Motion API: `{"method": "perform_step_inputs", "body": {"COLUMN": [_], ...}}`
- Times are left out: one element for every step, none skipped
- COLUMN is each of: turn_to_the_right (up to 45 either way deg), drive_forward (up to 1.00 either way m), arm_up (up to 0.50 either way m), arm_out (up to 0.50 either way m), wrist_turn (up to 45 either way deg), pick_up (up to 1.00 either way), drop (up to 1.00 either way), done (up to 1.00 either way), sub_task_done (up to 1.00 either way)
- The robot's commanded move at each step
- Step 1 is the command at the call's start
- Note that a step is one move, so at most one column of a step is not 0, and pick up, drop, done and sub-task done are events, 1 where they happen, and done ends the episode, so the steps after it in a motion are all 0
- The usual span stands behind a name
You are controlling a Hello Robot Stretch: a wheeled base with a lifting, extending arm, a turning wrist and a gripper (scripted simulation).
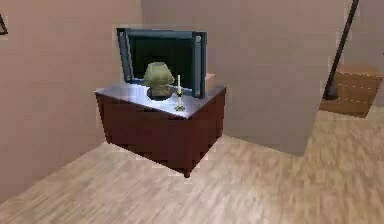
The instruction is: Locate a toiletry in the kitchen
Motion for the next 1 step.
{"method": "perform_step_inputs", "body": {"turn_to_the_right": [45.0], "drive_forward": [0.00], "arm_up": [0.00], "arm_out": [0.00], "wrist_turn": [0.0], "pick_up": [0.00], "drop": [0.00], "done": [0.00], "sub_task_done": [0.00]}}
